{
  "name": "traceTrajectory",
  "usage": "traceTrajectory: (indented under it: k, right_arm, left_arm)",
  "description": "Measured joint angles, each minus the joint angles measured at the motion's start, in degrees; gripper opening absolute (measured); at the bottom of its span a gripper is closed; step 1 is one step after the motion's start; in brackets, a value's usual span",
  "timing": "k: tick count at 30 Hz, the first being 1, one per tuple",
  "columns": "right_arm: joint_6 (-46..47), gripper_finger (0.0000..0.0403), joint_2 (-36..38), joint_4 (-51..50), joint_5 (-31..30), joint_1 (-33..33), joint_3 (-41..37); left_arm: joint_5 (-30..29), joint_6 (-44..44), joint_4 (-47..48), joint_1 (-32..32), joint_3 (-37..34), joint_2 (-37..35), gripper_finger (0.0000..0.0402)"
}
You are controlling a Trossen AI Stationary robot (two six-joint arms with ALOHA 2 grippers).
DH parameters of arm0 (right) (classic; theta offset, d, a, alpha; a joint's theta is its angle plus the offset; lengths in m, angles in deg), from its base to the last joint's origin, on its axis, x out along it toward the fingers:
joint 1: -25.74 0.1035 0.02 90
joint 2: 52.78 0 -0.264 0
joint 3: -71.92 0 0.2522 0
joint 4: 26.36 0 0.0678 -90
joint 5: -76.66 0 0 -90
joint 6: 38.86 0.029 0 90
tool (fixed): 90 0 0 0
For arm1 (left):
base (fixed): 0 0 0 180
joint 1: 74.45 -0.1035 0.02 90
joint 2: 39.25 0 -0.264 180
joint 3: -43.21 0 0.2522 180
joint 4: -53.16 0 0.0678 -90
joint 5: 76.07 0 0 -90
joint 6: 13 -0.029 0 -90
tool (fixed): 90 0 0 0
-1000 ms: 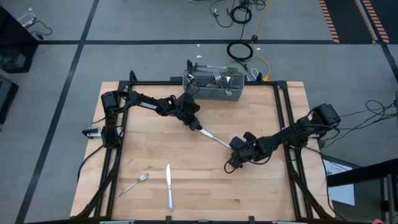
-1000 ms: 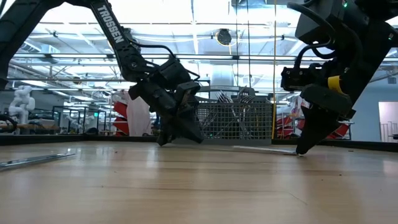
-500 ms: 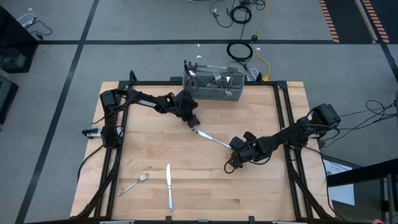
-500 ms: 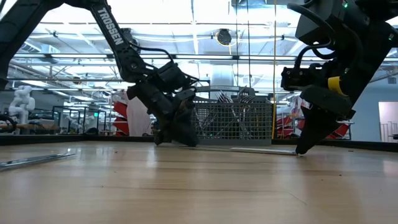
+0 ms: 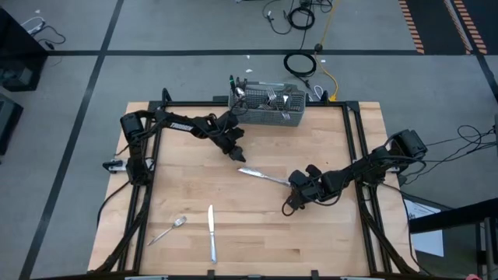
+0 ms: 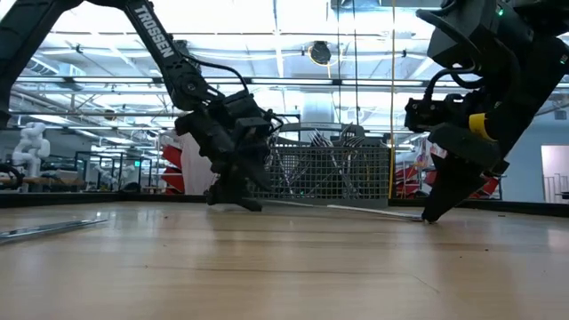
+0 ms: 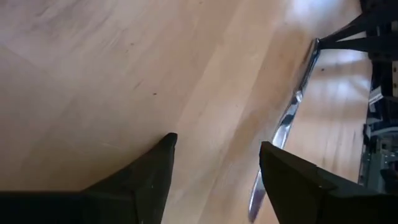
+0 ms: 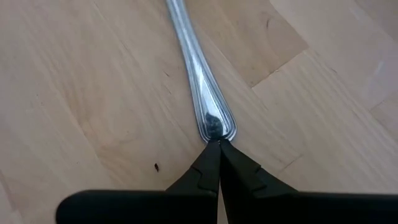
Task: Sort silverware
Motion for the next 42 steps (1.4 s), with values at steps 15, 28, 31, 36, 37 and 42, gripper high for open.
traceTrajectory:
  k: [15,28,31,36,37,42]
  right_arm:
    - [-0.1,0.0,0.0,0.6,0.3,0.0,0.0]
    - [-0.5,0.0,-0.1,0.6,0.3,0.0,-0.1]
    - [-0.5,0.0,-0.1,0.6,0.2,0.0,-0.1]
    - [-0.5,0.0,-0.1,0.6,-0.5,0.0,-0.1]
    - [-0.6,0.0,-0.1,0.6,-0.5,-0.1,-0.1]
    - [-0.7,0.0,-0.1,0.6,-0.7,-0.2,-0.1]
  left_arm:
    - [11.2,-1.4,6.9,2.0,-0.3,0.1,0.0242]
    - [8.6,-2.3,3.4,4.6,-0.4,0.1,0.0242]
    - [8.7,-1.5,3.1,4.7,-0.3,0.3,0.0241]
    - [7.6,-1.8,2.3,6.0,-0.2,0.6,0.0208]
    - [7.4,-1.9,1.9,6.3,-0.2,0.6,0.0196]
    - [7.4,-1.9,0.6,7.1,-0.2,0.6,0.0122]
